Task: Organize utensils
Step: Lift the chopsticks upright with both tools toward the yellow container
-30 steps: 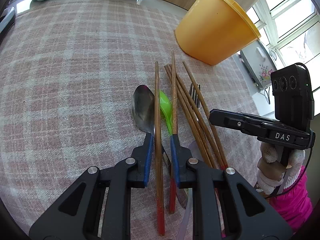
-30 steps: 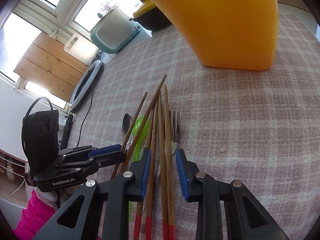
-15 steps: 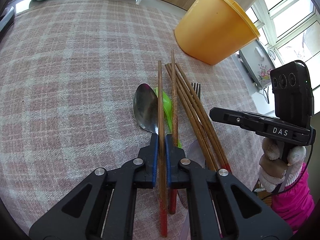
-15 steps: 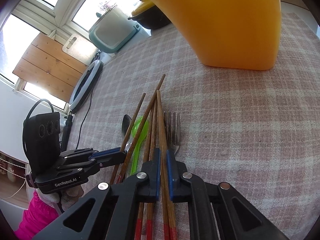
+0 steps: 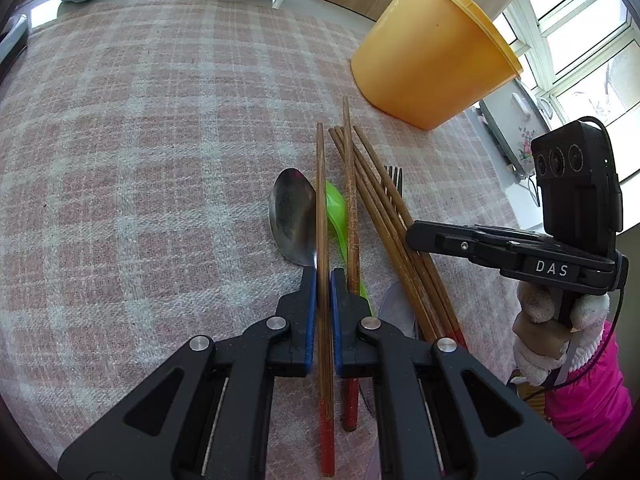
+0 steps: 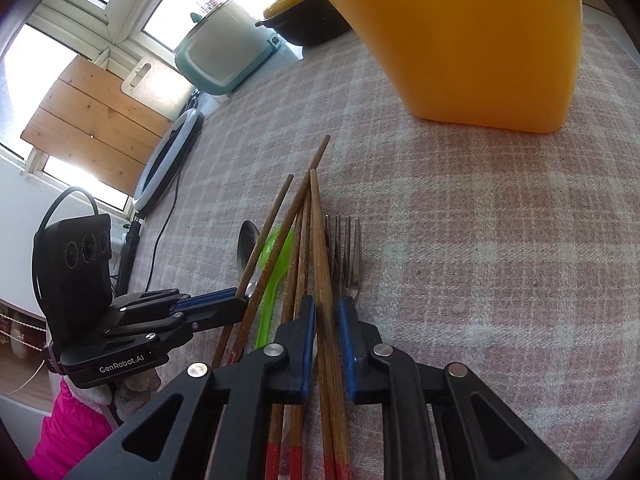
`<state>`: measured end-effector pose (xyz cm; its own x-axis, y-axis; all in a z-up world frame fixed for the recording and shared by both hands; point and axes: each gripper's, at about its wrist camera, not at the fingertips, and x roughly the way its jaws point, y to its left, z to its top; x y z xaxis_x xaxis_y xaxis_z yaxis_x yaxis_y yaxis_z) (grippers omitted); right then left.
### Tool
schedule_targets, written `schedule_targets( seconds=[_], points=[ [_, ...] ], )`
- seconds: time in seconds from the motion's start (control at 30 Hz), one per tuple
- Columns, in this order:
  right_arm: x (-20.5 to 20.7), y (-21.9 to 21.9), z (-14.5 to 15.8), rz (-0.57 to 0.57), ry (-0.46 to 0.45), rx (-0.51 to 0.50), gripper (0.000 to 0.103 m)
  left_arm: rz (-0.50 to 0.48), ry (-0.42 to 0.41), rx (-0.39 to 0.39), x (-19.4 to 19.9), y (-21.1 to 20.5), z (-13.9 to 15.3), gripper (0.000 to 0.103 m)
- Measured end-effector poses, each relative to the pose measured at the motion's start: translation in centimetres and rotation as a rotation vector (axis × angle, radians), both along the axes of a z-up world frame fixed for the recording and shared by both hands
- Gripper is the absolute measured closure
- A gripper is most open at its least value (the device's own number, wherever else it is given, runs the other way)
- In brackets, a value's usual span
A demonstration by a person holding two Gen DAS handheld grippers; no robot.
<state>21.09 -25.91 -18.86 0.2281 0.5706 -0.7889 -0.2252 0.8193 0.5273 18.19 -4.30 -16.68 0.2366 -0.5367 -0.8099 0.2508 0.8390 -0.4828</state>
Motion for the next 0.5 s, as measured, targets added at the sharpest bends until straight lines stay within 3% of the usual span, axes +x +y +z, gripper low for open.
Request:
schedule_targets(
  seconds=[0.27, 0.5],
  points=[
    [-0.4, -1.1, 0.8, -0.023, -0.017, -0.004, 0.099, 0.011, -0.011, -0.019, -0.4, 0.5, 0.4, 0.099],
    [-1.6, -1.4, 3.1, -0.015, -0.089, -0.047, 0.099, 0.02, -0.062, -0.033, -0.8, 1.4, 2.6, 0.099]
  ],
)
